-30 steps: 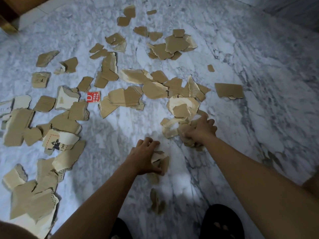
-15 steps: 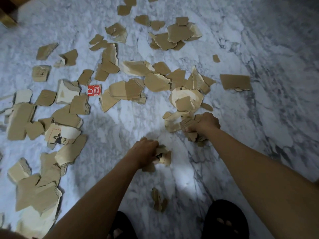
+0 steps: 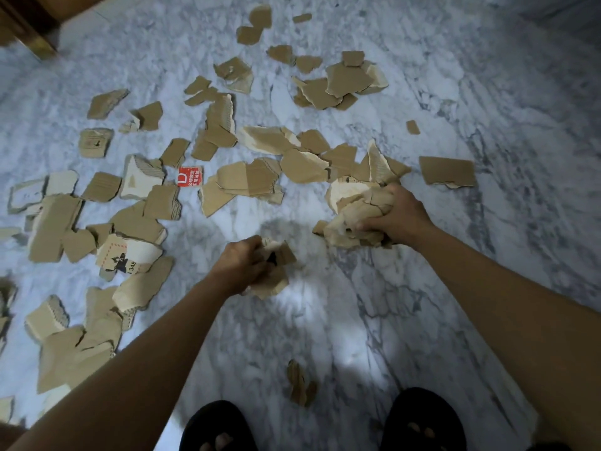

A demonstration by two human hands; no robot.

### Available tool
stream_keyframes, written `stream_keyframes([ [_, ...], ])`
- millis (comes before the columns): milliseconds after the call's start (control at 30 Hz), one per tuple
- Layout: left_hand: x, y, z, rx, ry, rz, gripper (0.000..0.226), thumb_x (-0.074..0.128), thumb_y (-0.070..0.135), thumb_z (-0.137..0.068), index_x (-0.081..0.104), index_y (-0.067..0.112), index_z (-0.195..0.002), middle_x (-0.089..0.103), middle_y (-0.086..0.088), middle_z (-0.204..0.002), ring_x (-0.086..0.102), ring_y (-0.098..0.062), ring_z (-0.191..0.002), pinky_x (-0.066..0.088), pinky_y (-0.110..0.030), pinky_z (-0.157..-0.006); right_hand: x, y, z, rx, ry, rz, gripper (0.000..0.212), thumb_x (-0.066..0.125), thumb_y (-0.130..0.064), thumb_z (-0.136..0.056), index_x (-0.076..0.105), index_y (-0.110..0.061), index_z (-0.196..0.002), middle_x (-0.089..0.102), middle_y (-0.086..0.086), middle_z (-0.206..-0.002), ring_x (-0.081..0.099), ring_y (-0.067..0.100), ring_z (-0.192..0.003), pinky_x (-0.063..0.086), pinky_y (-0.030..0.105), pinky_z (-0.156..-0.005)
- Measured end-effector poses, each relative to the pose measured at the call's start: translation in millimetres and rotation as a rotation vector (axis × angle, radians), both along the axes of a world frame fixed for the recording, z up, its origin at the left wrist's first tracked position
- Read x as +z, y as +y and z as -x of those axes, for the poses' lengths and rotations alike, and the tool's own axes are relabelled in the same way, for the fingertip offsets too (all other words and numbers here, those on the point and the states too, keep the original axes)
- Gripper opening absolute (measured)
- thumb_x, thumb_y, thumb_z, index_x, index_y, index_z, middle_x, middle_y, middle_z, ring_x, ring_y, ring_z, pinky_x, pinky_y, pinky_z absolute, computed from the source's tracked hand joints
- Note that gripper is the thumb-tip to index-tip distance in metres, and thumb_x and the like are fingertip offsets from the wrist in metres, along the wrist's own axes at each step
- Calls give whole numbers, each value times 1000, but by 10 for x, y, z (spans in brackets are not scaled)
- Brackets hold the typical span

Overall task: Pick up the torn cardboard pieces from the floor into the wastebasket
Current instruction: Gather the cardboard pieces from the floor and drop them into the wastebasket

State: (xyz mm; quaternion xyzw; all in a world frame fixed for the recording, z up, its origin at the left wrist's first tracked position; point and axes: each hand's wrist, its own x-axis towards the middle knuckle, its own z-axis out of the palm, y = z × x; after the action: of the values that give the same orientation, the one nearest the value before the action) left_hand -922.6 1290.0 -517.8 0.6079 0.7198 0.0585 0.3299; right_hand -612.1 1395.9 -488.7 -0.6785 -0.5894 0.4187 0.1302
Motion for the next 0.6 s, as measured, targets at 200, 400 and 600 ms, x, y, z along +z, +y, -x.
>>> stream_keyframes([
  [200, 134, -54, 54, -173, 51, 155, 38, 85, 27, -76, 66, 8, -103, 58, -3, -100, 56, -18, -89, 43, -20, -70, 89, 8, 238, 171, 6, 45, 92, 98, -32, -56, 52, -22, -136, 58, 2, -128, 55, 22, -117, 48, 31, -87],
  [400, -257, -380, -162, -410, 208, 2, 34, 70, 25, -81, 64, 19, -114, 51, -12, -131, 59, -38, -105, 55, -44, -83, -85, -2, 547, 407, -107, 16, 74, 91, -21, -69, 49, -17, -130, 55, 4, -120, 53, 24, -109, 40, 29, -76],
  [600, -372, -408, -112, -310, 113, -42, 26, 71, 28, -81, 48, 21, -90, 61, -7, -91, 58, -33, -81, 50, -40, -65, -513, -65, 816, 624, -304, 25, 86, 85, -19, -74, 34, -33, -142, 22, 10, -152, 43, 40, -129, 51, 51, -94],
])
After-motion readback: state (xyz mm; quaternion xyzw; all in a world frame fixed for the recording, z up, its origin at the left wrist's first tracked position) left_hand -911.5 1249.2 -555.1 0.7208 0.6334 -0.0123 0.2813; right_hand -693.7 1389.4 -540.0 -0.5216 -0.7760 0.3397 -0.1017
